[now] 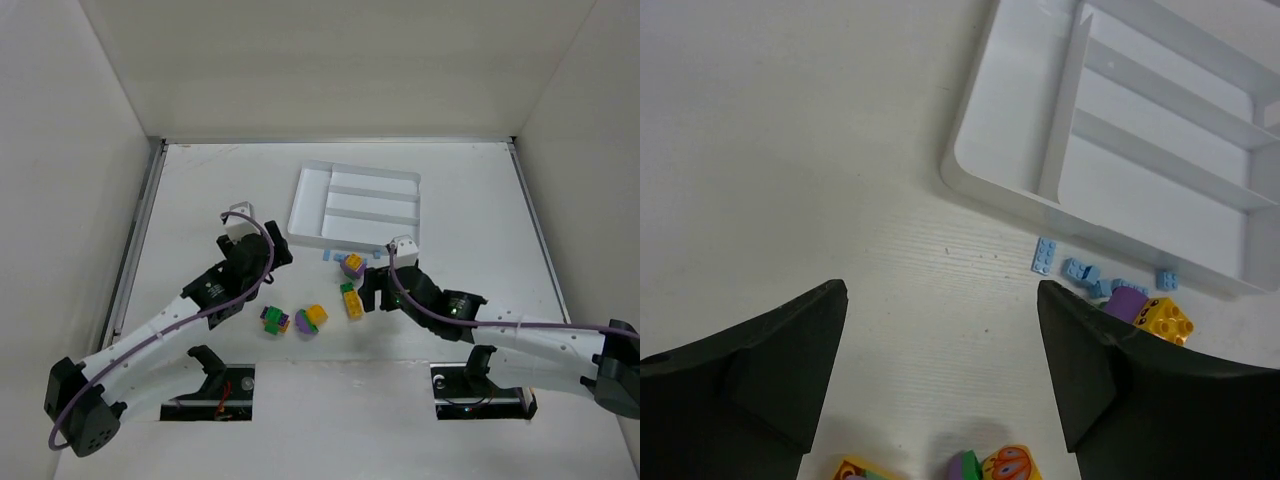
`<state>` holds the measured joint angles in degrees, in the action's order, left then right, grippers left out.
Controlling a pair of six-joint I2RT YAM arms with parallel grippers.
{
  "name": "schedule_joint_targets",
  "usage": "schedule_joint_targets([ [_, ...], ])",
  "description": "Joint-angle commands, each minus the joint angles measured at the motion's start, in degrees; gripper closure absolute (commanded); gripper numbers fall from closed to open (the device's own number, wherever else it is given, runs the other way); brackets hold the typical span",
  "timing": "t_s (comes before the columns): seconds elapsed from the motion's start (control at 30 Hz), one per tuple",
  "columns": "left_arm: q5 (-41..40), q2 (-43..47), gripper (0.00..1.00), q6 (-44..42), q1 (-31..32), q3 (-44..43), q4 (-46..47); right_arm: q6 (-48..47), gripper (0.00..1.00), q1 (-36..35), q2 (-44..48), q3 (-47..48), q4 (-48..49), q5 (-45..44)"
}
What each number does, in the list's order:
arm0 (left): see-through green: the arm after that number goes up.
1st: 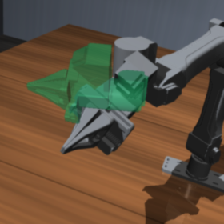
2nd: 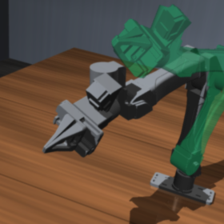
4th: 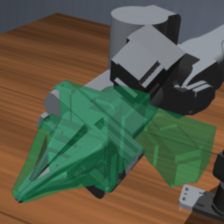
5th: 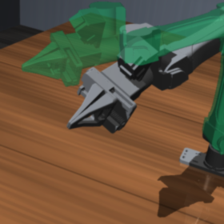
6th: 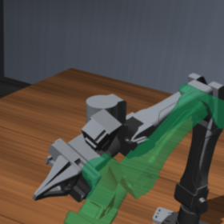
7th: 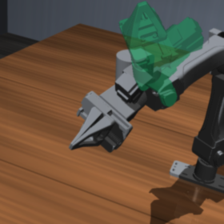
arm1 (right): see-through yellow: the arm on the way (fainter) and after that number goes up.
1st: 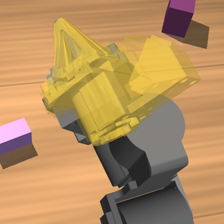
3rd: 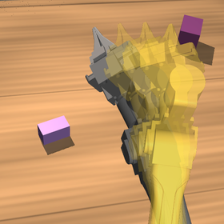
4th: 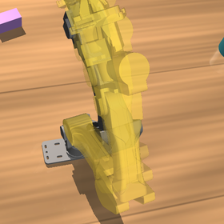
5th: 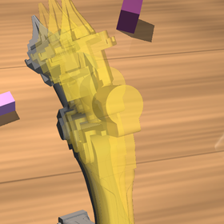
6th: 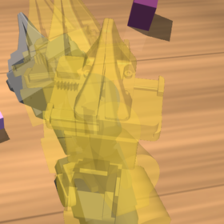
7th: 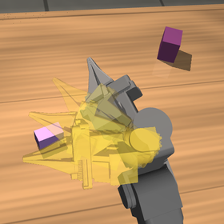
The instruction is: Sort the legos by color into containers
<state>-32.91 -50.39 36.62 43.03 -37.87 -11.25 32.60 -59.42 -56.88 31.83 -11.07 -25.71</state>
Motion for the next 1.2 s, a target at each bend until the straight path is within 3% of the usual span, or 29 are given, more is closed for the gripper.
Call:
schedule_joint_targets([
  [0.0, 2.49, -2.51, 0.24, -1.9, -0.26, -3.0, 6.3, -0.52, 0.13, 1.63, -1.47, -0.2, 5.62, 0.31],
  [0.27, 11.1, -6.64, 0.3, -4.54, -3.43, -0.19, 22.93, -3.42, 0.07, 4.26, -4.46, 0.68, 6.5, 1.02],
  [0.43, 17.69, -7.79, 0.67, -5.42, -4.13, 0.34, 26.45, -6.84, 0.03, 5.59, -9.38, 3.84, 7.29, 1.19],
  [0.5, 19.1, -7.36, 0.73, -5.42, -4.31, 0.42, 26.63, -8.07, 0.01, 5.59, -11.4, 4.99, 7.99, 1.8],
  [0.87, 19.46, -5.68, 0.65, -5.42, -4.4, 4.55, 26.89, -11.68, 0.0, 8.31, -22.82, 10.09, 13.79, 3.48],
  [1.17, 20.6, -7.88, 0.62, -4.98, -4.66, 4.29, 27.68, -12.82, 0.13, 11.47, -29.07, 12.9, 17.57, 8.92],
])
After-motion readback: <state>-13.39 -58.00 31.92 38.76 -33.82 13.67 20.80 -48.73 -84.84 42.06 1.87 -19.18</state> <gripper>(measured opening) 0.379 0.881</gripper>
